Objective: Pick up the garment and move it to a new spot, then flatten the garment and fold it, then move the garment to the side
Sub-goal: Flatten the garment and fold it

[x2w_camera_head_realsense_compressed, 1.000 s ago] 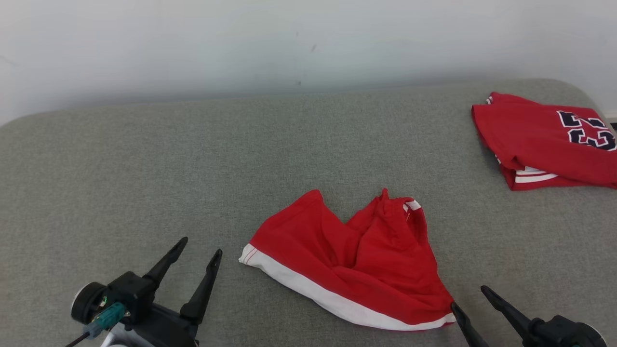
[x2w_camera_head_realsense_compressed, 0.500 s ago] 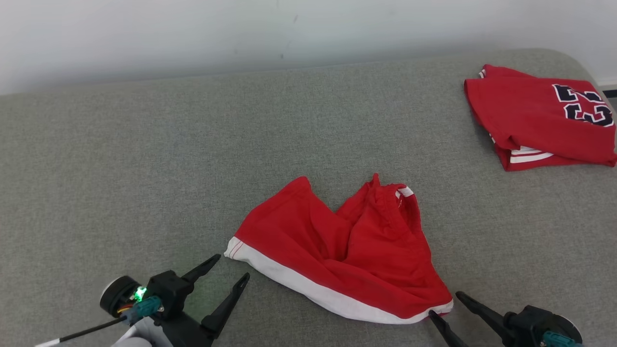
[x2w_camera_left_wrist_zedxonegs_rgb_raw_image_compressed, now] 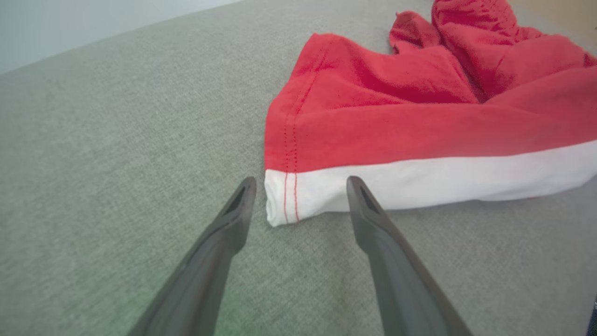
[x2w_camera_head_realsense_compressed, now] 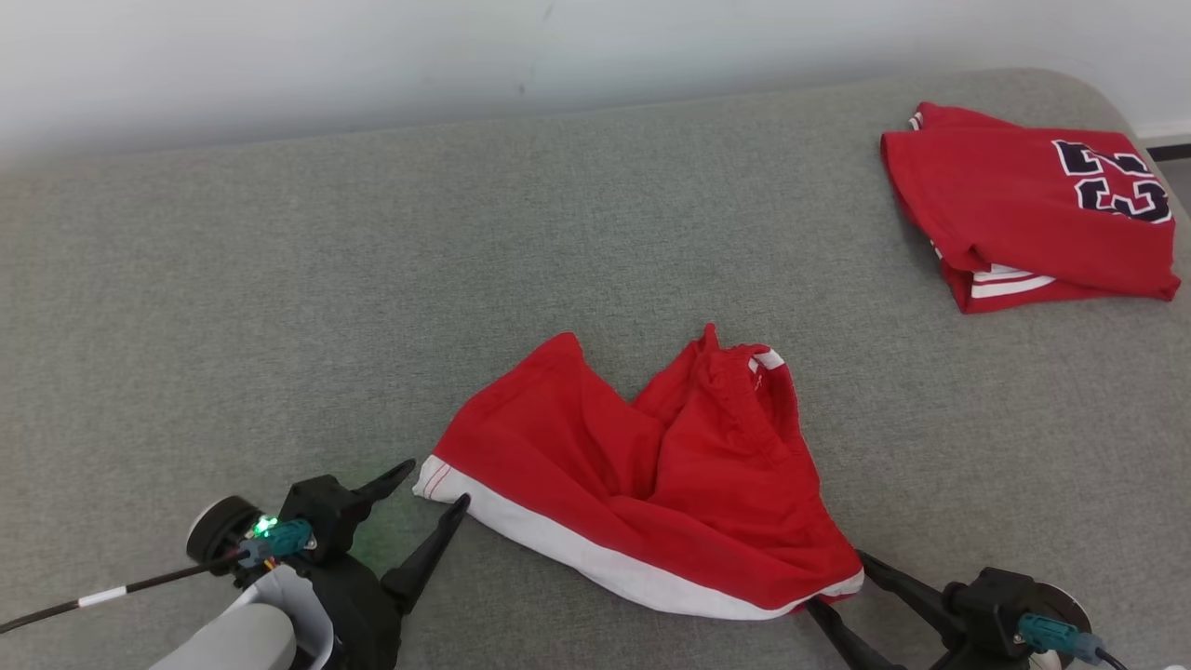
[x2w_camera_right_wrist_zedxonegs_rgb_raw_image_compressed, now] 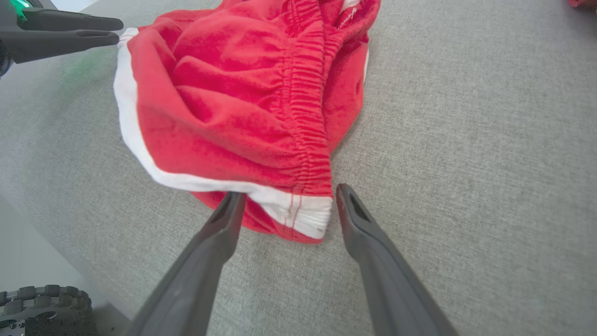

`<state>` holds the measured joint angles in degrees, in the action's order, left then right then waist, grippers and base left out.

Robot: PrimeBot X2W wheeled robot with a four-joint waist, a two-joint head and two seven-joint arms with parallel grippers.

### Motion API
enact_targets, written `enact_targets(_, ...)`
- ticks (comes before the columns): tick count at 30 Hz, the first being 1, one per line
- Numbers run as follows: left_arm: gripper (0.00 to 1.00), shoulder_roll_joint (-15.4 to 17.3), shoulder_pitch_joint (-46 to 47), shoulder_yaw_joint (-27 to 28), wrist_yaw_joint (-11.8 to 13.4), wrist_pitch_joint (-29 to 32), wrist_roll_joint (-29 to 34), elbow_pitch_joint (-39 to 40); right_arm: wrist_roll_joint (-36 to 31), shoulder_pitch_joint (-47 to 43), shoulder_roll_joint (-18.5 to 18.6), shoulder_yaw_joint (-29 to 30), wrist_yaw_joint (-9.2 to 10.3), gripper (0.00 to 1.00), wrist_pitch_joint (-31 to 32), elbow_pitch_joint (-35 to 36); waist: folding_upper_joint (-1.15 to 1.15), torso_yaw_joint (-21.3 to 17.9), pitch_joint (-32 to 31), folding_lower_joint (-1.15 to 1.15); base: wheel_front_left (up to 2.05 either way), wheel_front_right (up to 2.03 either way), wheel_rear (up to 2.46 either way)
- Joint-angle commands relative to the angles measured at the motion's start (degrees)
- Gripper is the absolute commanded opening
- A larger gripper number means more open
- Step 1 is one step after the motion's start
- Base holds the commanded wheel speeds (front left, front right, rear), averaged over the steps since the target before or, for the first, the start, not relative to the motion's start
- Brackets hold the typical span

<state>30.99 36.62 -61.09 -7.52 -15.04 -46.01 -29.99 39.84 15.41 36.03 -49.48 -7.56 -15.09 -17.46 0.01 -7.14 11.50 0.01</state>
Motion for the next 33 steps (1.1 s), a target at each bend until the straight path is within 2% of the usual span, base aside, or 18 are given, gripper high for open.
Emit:
enact_targets(1, 1.0, -0.15, 0.46, -0.65, 0.1, -0.16, -0.72, -0.63, 0.49, 0.59, -0.08, -0.32, 0.19, 1.0, -0.06, 0.07, -0.01, -0.42, 0.35, -0.01, 0.0, 0.0, 0.0)
enact_targets(3, 1.0, -0.44, 1.47, -2.38, 0.1, -0.17, -2.5, -1.88, 1.04, 1.29, -0.28, -1.33, 0.19, 1.0, -0.06, 0.08, -0.01, -0.74, 0.55, -0.01, 0.0, 0.0, 0.0)
enact_targets(4, 1.0, -0.65, 1.56, -3.18, 0.1, -0.17, -3.47, -2.46, 1.4, 1.69, -0.39, -1.84, 0.19, 0.62, -0.06, 0.03, -0.01, -0.81, 0.58, -0.01, 0.0, 0.0, 0.0)
enact_targets(5, 0.45, -0.75, 1.8, -3.88, 0.1, -0.17, -4.48, -2.96, 1.93, 2.16, -0.61, -2.2, 0.19, 0.12, -0.06, 0.23, -0.01, -0.83, 0.62, -0.01, 0.0, 0.0, 0.0)
enact_targets(6, 0.07, -0.79, 2.25, -4.4, 0.1, -0.17, -5.33, -3.3, 2.43, 2.43, -0.73, -2.55, 0.19, 0.0, -0.06, 0.24, -0.01, -0.82, 0.62, -0.01, 0.0, 0.0, 0.0)
enact_targets(7, 0.0, -0.77, 2.36, -4.8, 0.1, -0.17, -6.03, -3.75, 2.77, 2.65, -0.77, -2.93, 0.19, 0.0, -0.06, 0.43, -0.01, -0.76, 0.61, -0.01, 0.0, 0.0, 0.0)
enact_targets(9, 0.0, -0.95, 2.55, -5.65, 0.1, -0.17, -6.88, -4.06, 3.63, 2.95, -0.76, -3.56, 0.19, 0.0, -0.06, 0.89, -0.01, -0.51, 0.44, -0.01, 0.0, 0.0, 0.0)
enact_targets(12, 0.0, -0.91, 2.52, -3.87, 0.1, -0.17, -8.54, -3.37, 4.56, 2.4, 0.01, -2.97, 0.19, 0.0, -0.07, 2.8, -0.01, 0.11, -0.32, -0.01, 0.0, 0.0, 0.0)
enact_targets(20, 0.0, 1.97, -1.54, 6.39, 0.11, -0.18, -9.73, 2.61, 5.64, -1.85, 1.58, 3.24, 0.19, 0.0, -0.06, 11.15, -0.01, 0.47, -2.87, -0.01, 0.0, 0.0, 0.0)
enact_targets(25, 0.0, 3.24, -2.83, 9.83, 0.11, -0.18, -10.18, 5.43, 6.65, -2.1, 1.05, 5.09, 0.19, 0.0, -0.06, 15.21, -0.01, 0.29, -4.23, -0.01, 0.0, 0.0, 0.0)
enact_targets(33, 0.0, 3.92, 2.51, 10.47, 0.11, -0.13, -11.67, 6.95, 9.33, 2.07, 0.81, 6.02, 0.19, 0.0, -0.06, 17.27, -0.01, 0.45, -4.77, -0.01, 0.0, 0.0, 0.0)
